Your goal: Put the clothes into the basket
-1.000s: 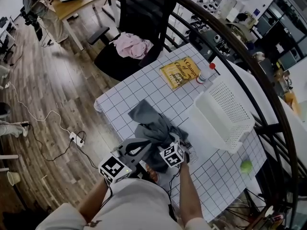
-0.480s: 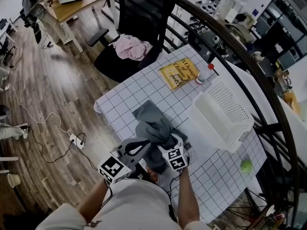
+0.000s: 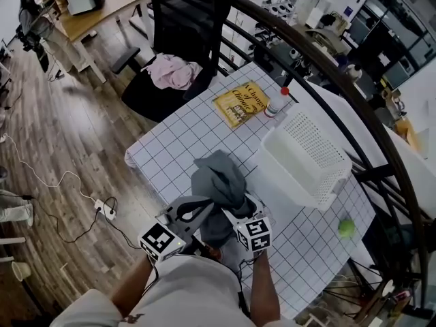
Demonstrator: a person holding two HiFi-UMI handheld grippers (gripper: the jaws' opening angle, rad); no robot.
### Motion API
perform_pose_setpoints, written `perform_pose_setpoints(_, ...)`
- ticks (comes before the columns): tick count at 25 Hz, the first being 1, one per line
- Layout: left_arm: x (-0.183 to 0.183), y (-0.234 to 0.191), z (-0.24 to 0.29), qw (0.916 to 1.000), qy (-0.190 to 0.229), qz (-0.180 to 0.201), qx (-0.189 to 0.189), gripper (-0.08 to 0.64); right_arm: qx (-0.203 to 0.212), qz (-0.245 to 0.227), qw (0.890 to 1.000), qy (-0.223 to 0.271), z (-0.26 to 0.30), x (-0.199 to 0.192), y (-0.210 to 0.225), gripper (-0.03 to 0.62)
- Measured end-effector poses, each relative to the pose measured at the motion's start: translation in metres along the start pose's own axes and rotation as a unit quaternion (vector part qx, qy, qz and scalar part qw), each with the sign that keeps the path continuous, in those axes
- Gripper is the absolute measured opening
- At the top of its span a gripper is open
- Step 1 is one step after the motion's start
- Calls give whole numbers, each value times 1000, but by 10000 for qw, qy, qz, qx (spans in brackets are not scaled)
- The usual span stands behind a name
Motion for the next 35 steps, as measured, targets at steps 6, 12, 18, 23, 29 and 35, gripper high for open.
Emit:
perform_pose_setpoints(6,20,7,17,9995,134,176,-215,5,-283,91,9984,490,-36,25,4,327)
perform_pose_setpoints(12,42,16,35,9976,224,330,-560,5,-637,260,9916,1092,-74,56,17,327)
perform_pose_setpoints(18,63,25,52,9946,368,495,-838,5,-1055,206,9813,1600,-113,86,32,324)
perform_pose_setpoints(23,74,30,66,9915,468,612,-1052,5,-1336,207,9718,1929,-139,105,45,322)
perform_pose_setpoints(29,90,36,83,9873,569,681,-1319,5,-1667,276,9596,2250,-163,122,61,322)
perform_pose_setpoints(35,104,41,99,9827,689,772,-1539,5,-2003,314,9494,2400,-179,130,79,322)
Point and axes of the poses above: the fingertips, and each gripper's own axes: z forward along the fingers, y to its right, x out of its top, the point moved 6 cm from there along -z, backward along the fingers, and after that the axes turned 10 degrees about -x, right-handed, at the moved point
